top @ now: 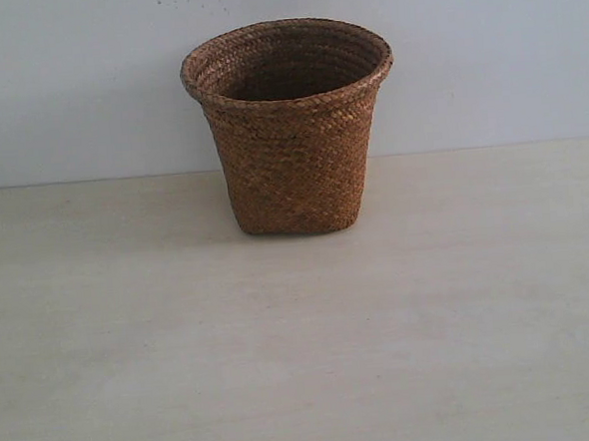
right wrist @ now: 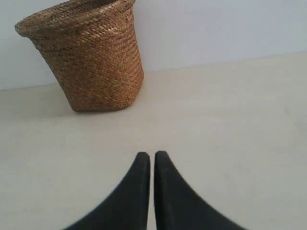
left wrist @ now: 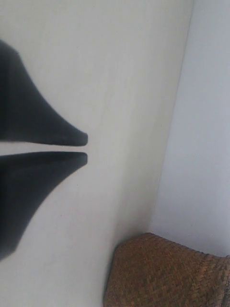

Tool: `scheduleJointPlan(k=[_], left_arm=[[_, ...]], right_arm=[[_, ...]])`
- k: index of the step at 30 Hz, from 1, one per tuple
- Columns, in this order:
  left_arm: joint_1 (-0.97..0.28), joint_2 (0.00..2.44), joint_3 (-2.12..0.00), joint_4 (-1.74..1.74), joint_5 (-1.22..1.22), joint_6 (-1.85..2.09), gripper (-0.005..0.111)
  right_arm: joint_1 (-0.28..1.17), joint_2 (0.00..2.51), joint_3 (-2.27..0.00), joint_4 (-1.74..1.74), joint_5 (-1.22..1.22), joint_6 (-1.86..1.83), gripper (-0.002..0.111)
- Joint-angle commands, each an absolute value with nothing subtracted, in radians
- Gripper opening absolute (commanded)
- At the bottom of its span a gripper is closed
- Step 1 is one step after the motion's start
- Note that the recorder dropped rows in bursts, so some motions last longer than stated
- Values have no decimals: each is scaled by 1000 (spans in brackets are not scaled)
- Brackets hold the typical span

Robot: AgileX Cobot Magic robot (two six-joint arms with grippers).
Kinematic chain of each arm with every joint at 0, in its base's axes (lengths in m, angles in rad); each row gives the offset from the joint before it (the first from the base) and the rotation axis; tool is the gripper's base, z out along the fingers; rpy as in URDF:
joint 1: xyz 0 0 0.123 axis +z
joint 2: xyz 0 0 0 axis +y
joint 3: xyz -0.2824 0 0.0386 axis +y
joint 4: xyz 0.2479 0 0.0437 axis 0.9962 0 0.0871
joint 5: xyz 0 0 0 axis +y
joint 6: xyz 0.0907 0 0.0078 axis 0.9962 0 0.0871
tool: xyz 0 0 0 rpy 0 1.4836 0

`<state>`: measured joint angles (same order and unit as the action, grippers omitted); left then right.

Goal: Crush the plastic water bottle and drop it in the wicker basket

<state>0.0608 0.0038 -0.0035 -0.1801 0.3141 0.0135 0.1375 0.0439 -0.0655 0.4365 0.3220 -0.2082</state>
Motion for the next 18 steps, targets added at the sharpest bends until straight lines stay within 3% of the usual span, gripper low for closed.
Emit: scheduleJointPlan(k=[1,18], left_arm=[[65,0,0,-184,307,20,4],[65,0,0,-184,307,20,4]], right_arm=[[108,0,0,429,338,-219,0],[110,0,0,323,359,-219,0]])
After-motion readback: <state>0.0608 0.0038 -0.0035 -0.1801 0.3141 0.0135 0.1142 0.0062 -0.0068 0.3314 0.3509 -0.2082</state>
